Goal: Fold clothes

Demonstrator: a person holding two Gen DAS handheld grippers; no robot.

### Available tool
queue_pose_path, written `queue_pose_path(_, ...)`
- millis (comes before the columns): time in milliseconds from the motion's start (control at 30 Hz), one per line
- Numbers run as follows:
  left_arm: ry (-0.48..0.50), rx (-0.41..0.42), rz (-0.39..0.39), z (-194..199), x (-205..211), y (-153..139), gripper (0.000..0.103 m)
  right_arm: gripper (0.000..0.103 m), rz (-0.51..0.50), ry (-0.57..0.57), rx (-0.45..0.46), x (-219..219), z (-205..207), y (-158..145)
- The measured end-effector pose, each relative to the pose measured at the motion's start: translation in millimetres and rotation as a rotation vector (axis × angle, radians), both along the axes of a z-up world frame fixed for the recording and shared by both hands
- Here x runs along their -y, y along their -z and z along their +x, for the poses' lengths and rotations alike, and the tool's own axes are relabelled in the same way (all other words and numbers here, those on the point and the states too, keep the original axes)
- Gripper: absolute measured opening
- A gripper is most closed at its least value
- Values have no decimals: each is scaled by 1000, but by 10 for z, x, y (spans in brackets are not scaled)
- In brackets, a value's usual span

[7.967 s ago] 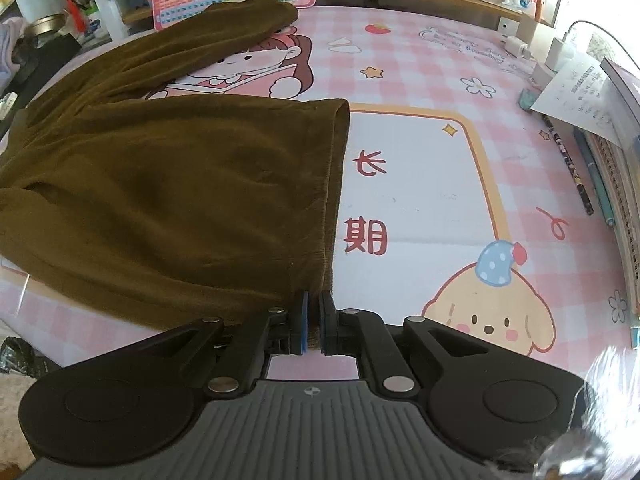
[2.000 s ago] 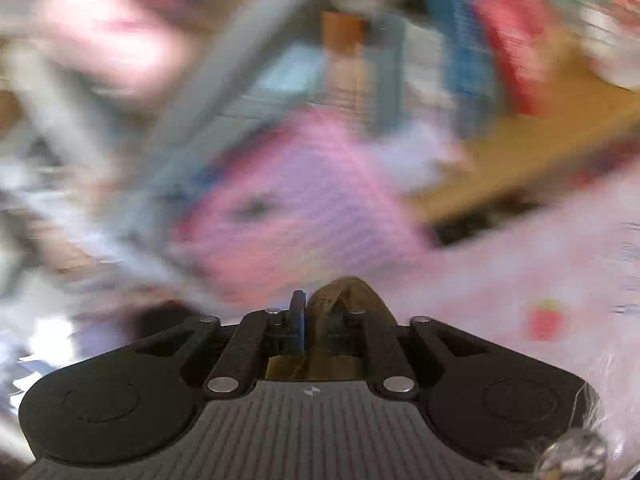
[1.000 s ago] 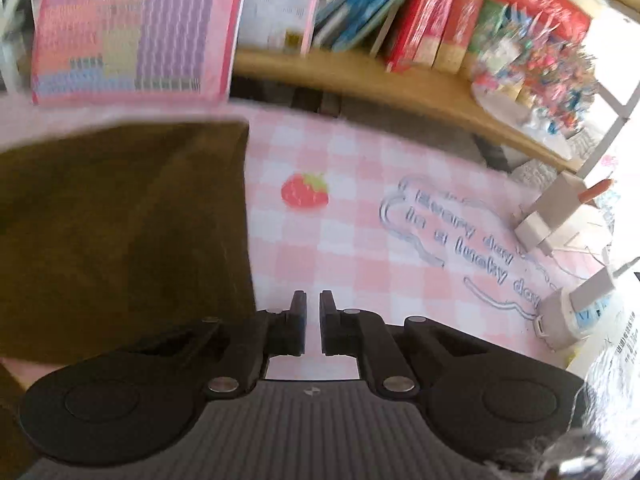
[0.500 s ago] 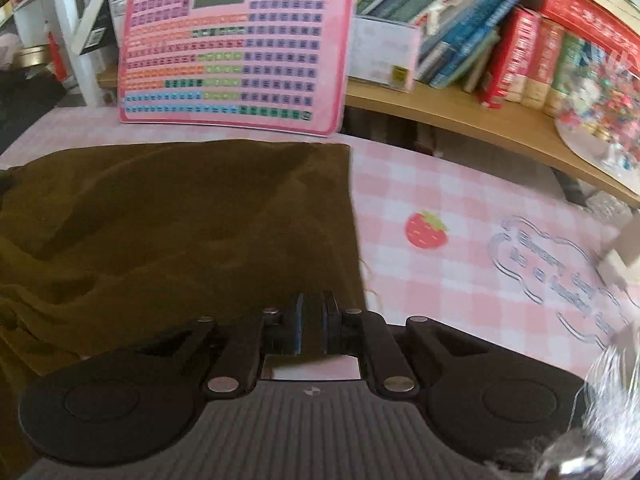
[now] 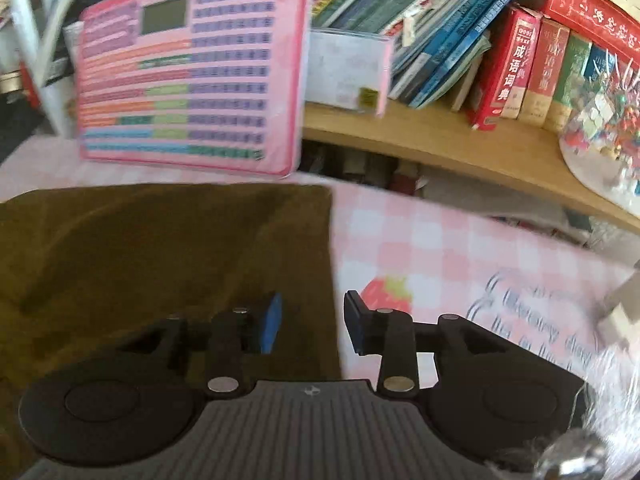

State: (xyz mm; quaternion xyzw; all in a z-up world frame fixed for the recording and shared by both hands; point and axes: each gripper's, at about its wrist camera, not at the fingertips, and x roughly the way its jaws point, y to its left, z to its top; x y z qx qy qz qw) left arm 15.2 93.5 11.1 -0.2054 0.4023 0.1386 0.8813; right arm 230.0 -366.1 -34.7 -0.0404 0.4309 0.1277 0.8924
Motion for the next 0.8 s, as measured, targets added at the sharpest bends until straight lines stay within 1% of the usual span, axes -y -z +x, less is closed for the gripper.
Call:
queue_pose_path(67,12,-14,10,-54,104,29,27,32,20,-10,-6,-13,124,85)
queue_pose_path(167,28,-18,-1,-130,216,35,27,30,34,-36,2,-146,270,183)
queue_pose_path(300,5,-37,-3,-242,225,59,27,30,95,12,-8,-152,447,232)
queue_pose_path(367,-6,-46,-4,-297,229,72,27,14,96,21,-4,-153,468,218)
queue_pose_path(400,-12,-51,-5,-325,232,78,27,1,91,21,19,-153,447,186)
queue_pose_path(467,-27,-52,-12,-374,222,86,27,1,82,24,85,-146,385,102)
queue_pose_path(567,-38,-49,-16,-391,222,88,27,1,38,69,152,-102,322,40)
queue_pose_path(633,-32,-49,-14,-369,242,82,27,3,44,76,111,-48,349,91)
queue_pose_path(667,-25,-47,-14,-360,255,75,27,3,69,74,81,-16,366,126)
queue_pose_path(700,-18,-45,-14,-351,268,69,27,6,96,68,69,-2,372,144)
queue_pose_path(733,-12,-44,-14,-344,279,66,27,16,120,62,69,1,374,152)
queue_pose_path(767,-7,-46,-16,-337,289,65,27,23,143,56,68,5,376,160)
queue_pose_path(800,-4,-51,-27,-330,297,65,27,35,170,48,63,-4,397,171)
